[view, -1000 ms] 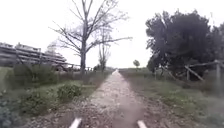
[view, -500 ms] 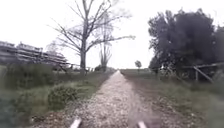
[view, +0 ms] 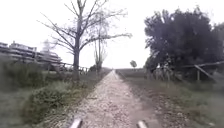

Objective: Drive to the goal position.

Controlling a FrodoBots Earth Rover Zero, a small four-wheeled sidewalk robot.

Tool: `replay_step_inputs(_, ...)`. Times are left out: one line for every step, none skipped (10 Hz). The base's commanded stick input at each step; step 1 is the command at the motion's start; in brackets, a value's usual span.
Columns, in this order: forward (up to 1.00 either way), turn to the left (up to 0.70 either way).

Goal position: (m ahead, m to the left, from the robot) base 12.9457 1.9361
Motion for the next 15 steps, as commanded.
replay_step_inputs(0.7, 0.0)
replay_step_inputs(0.7, 0.0)
replay_step_inputs(0.7, 0.0)
replay_step_inputs(0.7, 0.0)
replay_step_inputs(0.7, 0.0)
replay_step_inputs(0.7, -0.13)
replay_step_inputs(0.7, -0.35)
replay_step_inputs(0.7, -0.21)
replay_step_inputs(0.7, 0.0)
replay_step_inputs(0.7, 0.0)
replay_step_inputs(0.7, 0.0)
replay_step_inputs(0.7, 0.0)
replay_step_inputs(0.7, 0.0)
replay_step_inputs(0.7, 0.0)
replay_step_inputs(0.7, 0.0)
